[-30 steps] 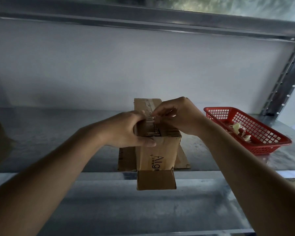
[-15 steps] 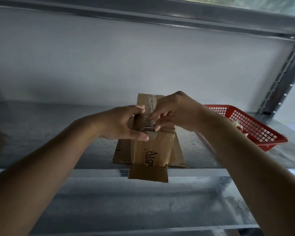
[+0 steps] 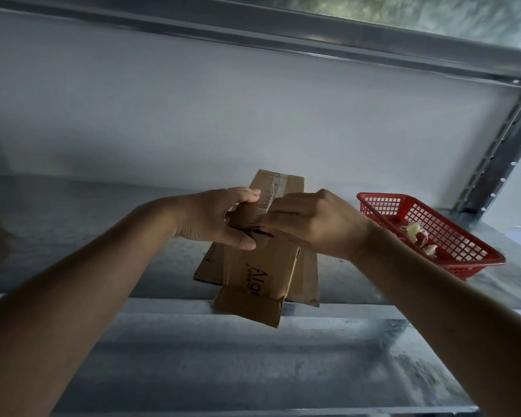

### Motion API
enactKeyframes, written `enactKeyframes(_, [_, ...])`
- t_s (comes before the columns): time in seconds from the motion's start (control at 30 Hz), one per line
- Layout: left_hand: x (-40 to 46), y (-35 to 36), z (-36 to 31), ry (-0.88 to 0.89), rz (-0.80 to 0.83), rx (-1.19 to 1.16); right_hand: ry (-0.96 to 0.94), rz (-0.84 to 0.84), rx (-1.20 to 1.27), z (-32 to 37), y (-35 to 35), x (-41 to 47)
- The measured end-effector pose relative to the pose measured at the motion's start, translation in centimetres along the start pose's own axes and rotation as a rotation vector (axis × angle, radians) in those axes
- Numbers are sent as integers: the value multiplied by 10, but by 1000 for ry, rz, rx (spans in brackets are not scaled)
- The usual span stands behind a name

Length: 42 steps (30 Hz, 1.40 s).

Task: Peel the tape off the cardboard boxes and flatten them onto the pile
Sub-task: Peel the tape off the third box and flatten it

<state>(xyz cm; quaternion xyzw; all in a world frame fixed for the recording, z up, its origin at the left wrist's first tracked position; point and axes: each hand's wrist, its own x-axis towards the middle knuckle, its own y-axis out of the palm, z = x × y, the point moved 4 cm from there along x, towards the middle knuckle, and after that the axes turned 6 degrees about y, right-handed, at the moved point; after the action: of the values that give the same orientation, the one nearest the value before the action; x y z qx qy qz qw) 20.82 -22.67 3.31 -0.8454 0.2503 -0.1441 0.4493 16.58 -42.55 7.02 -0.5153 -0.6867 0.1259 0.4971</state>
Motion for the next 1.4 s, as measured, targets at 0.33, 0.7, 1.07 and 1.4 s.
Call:
enactKeyframes(0.33, [3, 13, 5, -19, -10, -157, 159, 85, 199, -16, 12, -4])
enactKeyframes(0.7, [3, 12, -3, 19, 9, -161, 109, 217, 147, -9, 8, 11])
enactKeyframes(1.07, [6, 14, 6, 9, 23, -127, 118, 153, 182, -17, 9, 4])
enactKeyframes(1.4, [8, 13, 6, 2, 29, -123, 454, 212, 341, -23, 19, 3])
